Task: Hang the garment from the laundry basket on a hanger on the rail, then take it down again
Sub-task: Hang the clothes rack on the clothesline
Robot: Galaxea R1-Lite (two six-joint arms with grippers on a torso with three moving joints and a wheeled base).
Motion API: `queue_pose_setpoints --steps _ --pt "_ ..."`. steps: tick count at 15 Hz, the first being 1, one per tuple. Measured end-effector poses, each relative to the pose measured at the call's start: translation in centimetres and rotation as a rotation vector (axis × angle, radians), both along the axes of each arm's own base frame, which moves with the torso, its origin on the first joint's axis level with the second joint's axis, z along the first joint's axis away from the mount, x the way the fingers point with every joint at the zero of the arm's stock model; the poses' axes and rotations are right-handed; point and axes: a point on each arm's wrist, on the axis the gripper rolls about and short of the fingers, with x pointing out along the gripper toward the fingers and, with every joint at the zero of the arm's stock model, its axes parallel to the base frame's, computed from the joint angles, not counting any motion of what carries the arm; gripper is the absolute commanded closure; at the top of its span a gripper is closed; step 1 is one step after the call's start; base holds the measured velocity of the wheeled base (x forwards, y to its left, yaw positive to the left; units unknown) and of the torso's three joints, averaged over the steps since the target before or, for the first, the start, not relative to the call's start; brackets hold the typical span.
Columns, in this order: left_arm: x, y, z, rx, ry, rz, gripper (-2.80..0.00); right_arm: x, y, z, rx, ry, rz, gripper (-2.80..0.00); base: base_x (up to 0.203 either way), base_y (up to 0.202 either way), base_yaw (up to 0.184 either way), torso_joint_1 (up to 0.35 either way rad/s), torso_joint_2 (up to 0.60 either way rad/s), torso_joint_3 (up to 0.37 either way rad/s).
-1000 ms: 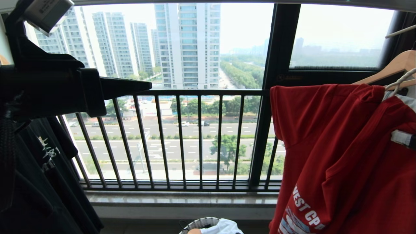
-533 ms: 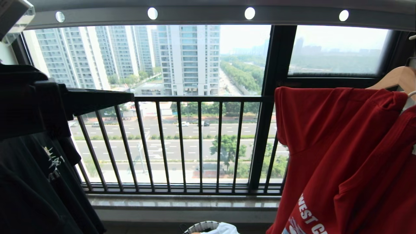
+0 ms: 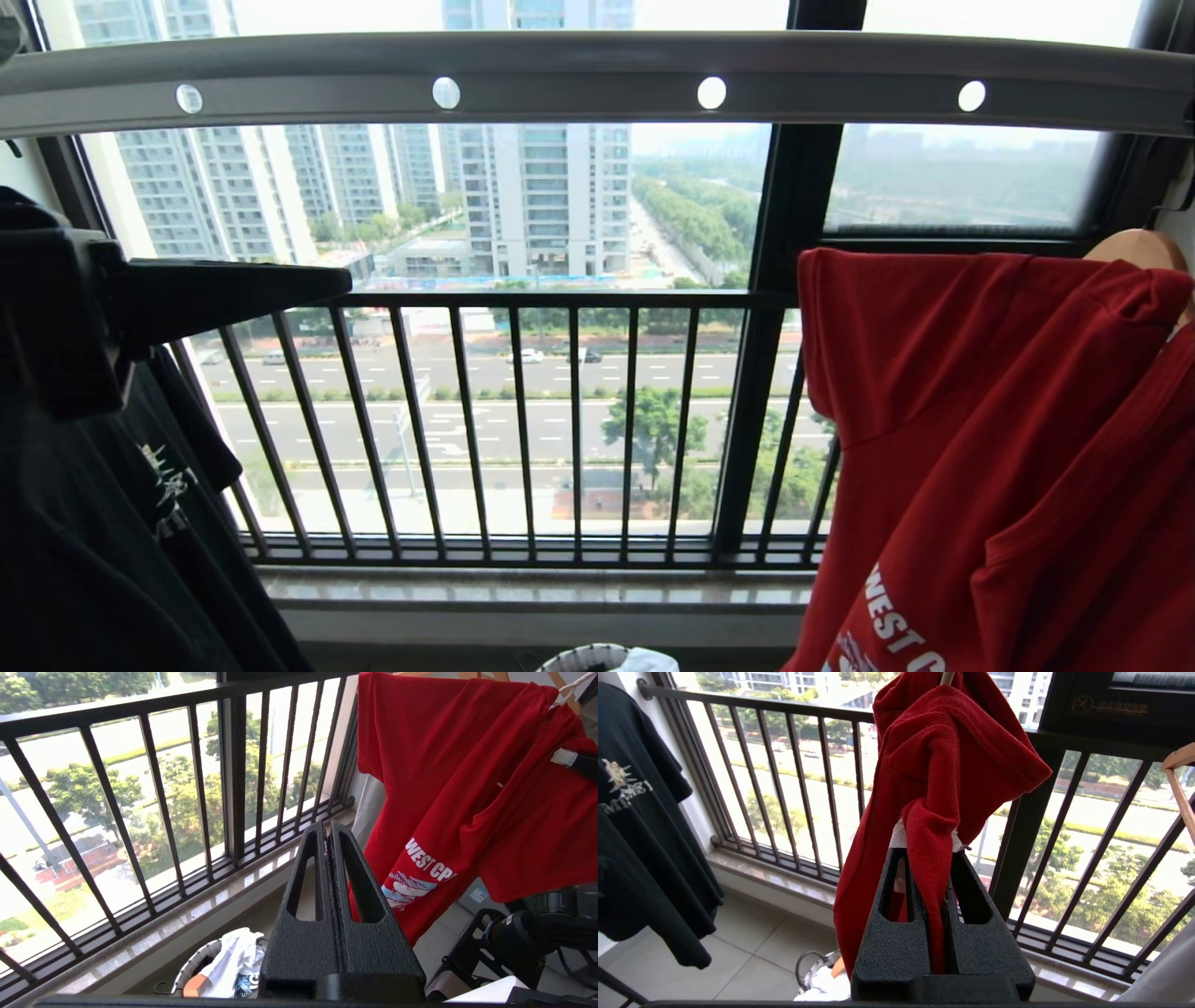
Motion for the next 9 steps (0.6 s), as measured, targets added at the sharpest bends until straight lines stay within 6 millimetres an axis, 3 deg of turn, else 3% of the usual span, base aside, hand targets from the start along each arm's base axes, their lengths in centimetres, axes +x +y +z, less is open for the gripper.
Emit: queue_pose_setpoints --steps 9 --pt "-0.54 0.2 0.59 -0.014 -0.024 0.001 0.0 -0.15 -0.03 0.32 0.004 -0.015 0.002 0.0 0.0 0.0 0.0 0.119 -0.23 -0.121"
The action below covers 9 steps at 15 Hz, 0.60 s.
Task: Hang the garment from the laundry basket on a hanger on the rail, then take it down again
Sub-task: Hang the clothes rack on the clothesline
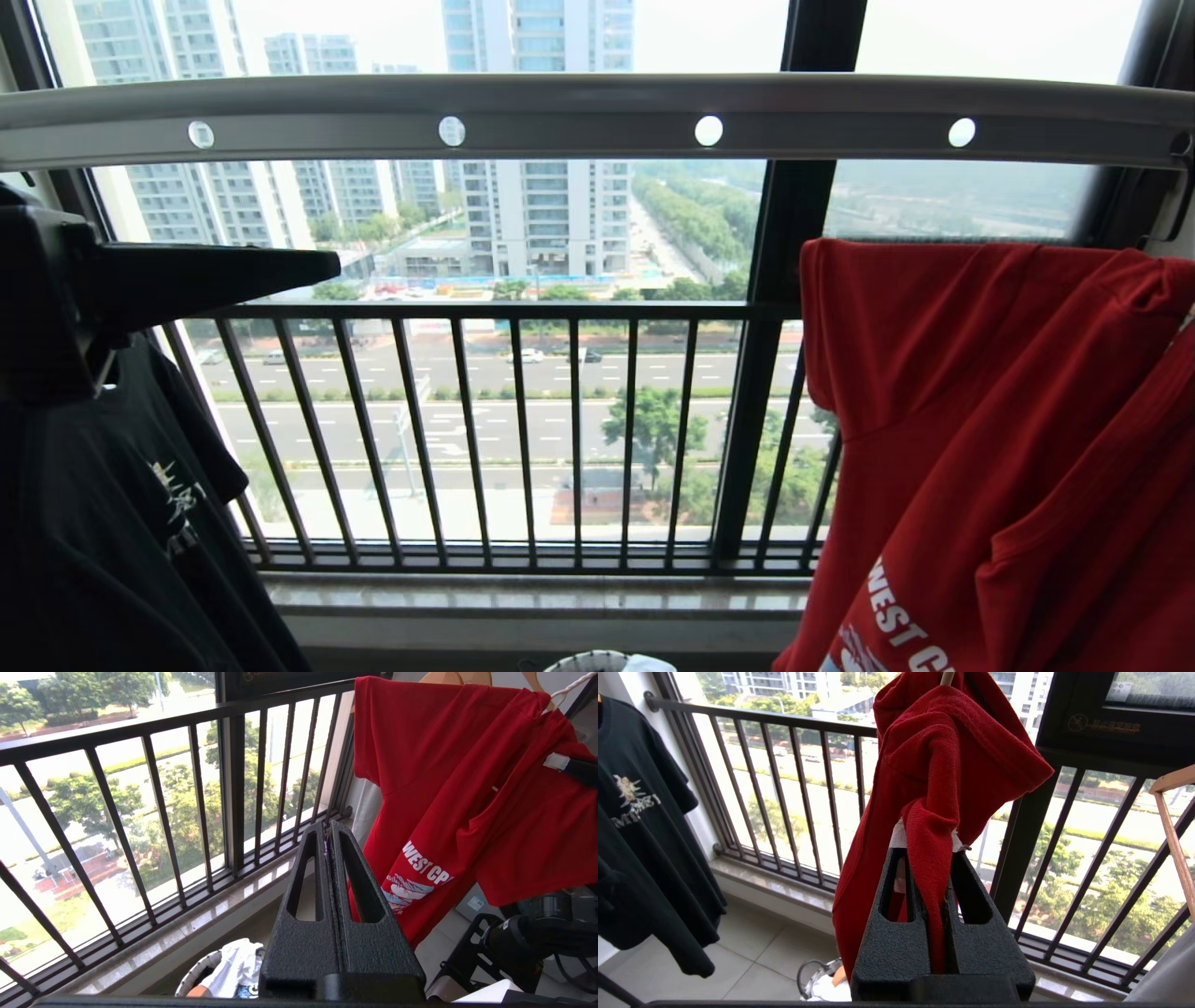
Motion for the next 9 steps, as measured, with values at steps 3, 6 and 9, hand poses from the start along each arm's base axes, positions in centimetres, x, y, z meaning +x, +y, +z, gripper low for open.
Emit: queue_pose_setpoints --steps 3,6,9 --pt "-0.5 0.2 0.3 -0.006 -0.015 0.0 0.0 -0.1 0.0 0.3 0.003 -0.012 0.001 0.0 0.0 0.0 0.0 0.077 -0.16 -0.086" --pt "-1.0 0.4 0.5 -0.016 -0.028 0.003 0.0 -0.4 0.0 0.3 0.004 -0.023 0.023 0.0 0.0 0.0 0.0 0.018 -0.04 -0.015" --pt "-1.6 0.6 0.8 -0.023 -0.045 0.001 0.0 -0.4 0.0 0.5 0.005 -0.024 0.032 0.0 0.0 0.0 0.0 0.0 0.0 0.0"
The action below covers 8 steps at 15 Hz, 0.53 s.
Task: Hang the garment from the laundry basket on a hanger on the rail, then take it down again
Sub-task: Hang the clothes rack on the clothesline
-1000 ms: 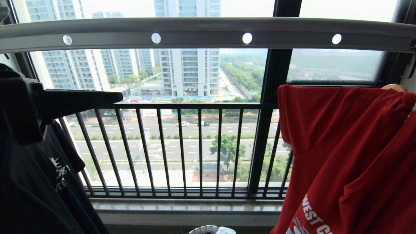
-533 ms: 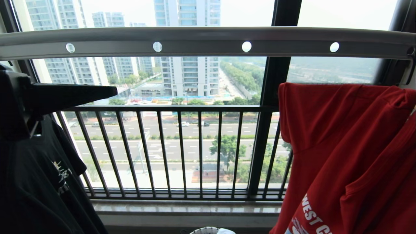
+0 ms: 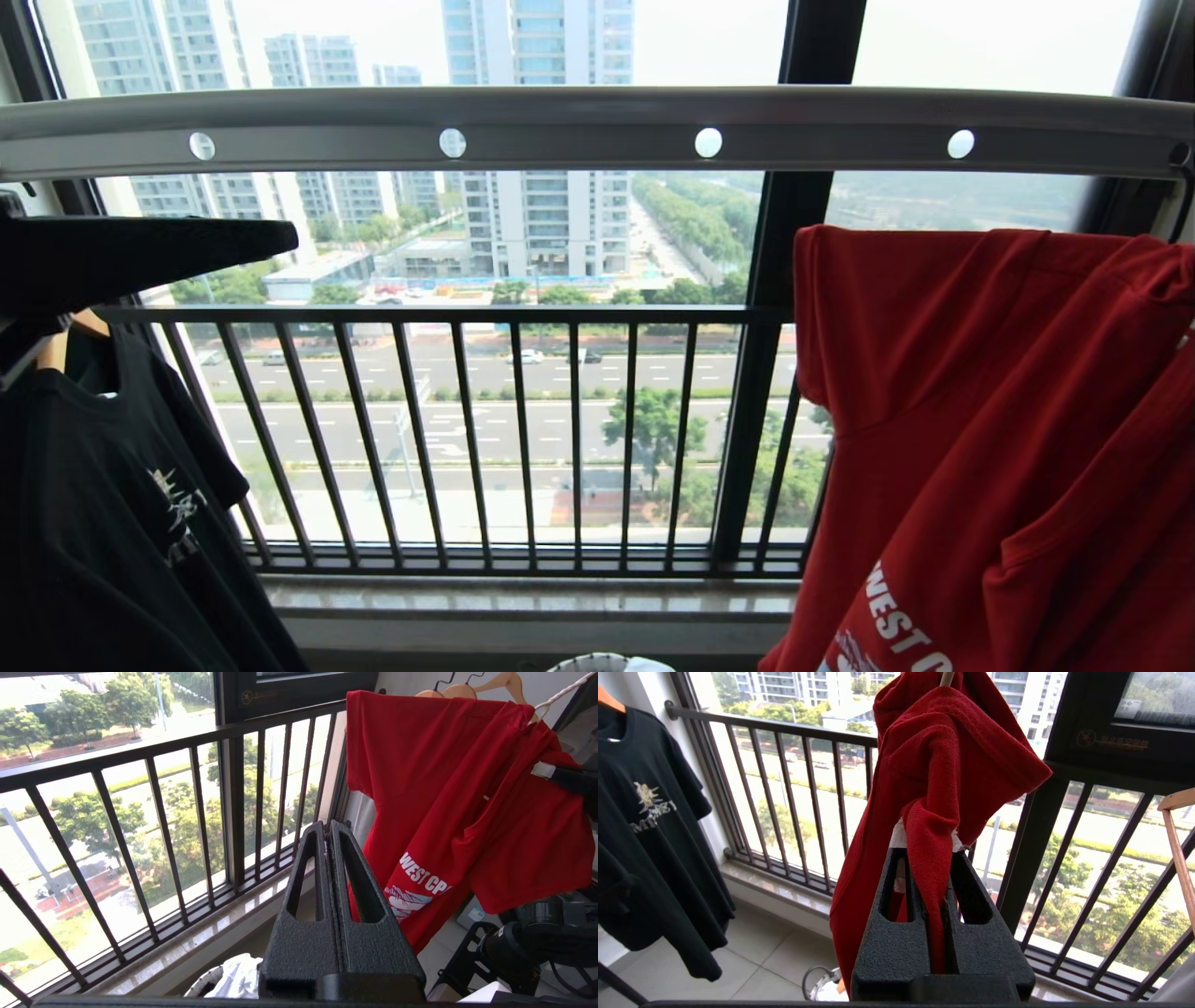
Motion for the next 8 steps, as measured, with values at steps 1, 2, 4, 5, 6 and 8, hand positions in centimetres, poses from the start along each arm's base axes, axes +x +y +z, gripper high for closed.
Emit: queue_pose_setpoints --steps 1,2,4,5,6,8 --pt "-0.3 0.1 0.1 -0.002 -0.006 -0.003 0.0 0.1 0.1 0.1 -0.001 0.003 0.014 0.0 0.0 0.0 0.0 0.0 0.0 0.0" --pt "-0.5 0.2 0.2 -0.005 -0.012 -0.003 0.0 0.3 0.2 0.1 -0.003 0.012 0.032 0.0 0.0 0.0 0.0 0.0 0.0 0.0" --pt "-0.8 0.3 0.4 -0.011 -0.024 -0.002 0.0 1.0 0.3 -0.1 -0.008 0.042 0.04 0.0 0.0 0.0 0.0 0.0 0.0 0.0" --pt "-0.8 0.3 0.5 -0.015 -0.023 -0.001 0.0 1.3 0.4 -0.3 -0.013 0.062 0.042 0.0 0.0 0.0 0.0 0.0 0.0 0.0" --pt "-0.8 0.3 0.6 -0.029 -0.012 0.0 0.0 1.8 0.5 -0.4 -0.016 0.082 0.043 0.0 0.0 0.0 0.0 0.0 0.0 0.0" --pt "-0.6 0.2 0.9 -0.069 0.019 -0.002 0.0 2.8 0.8 -0.4 -0.02 0.109 0.046 0.0 0.0 0.0 0.0 0.0 0.0 0.0"
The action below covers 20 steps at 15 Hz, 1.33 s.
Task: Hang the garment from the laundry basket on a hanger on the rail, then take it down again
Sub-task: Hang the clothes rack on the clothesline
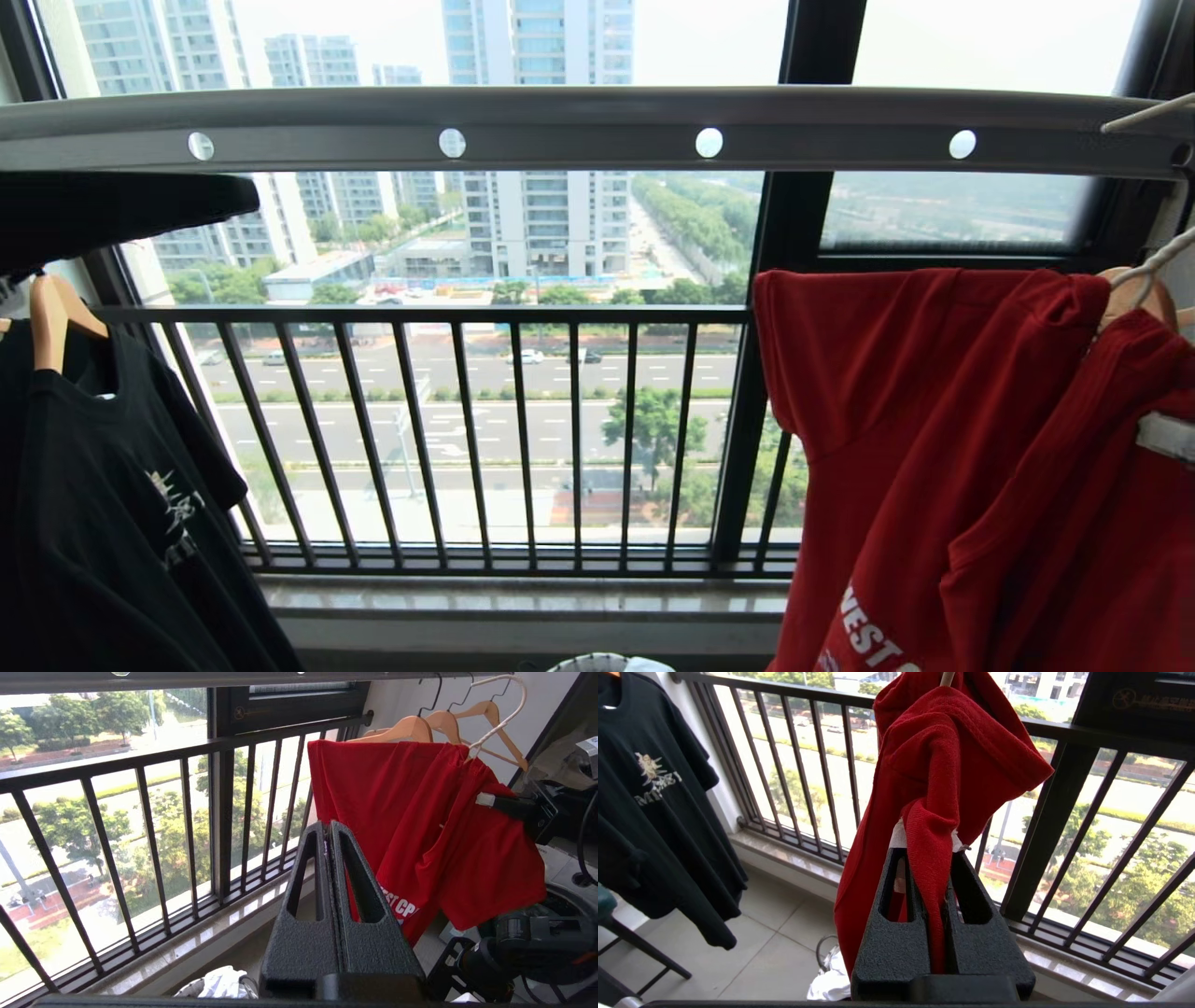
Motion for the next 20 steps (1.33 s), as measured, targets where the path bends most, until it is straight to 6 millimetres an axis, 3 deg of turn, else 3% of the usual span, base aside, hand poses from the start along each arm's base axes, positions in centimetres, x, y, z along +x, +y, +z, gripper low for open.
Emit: queue_pose_setpoints --steps 6,15,20 --pt "0.3 -0.1 0.5 -0.016 0.006 0.006 0.0 3.5 1.5 -0.1 -0.014 0.042 0.062 0.0 0.0 0.0 0.0 0.0 0.0 0.0" --pt "0.1 0.0 0.6 -0.017 -0.003 0.006 0.0 8.6 6.0 0.0 -0.035 0.084 0.203 0.0 0.0 0.0 0.0 0.0 0.0 0.0" --pt "0.0 0.0 0.8 -0.024 -0.024 0.011 0.0 11.0 8.6 0.1 -0.04 0.057 0.178 0.0 0.0 0.0 0.0 0.0 0.0 0.0"
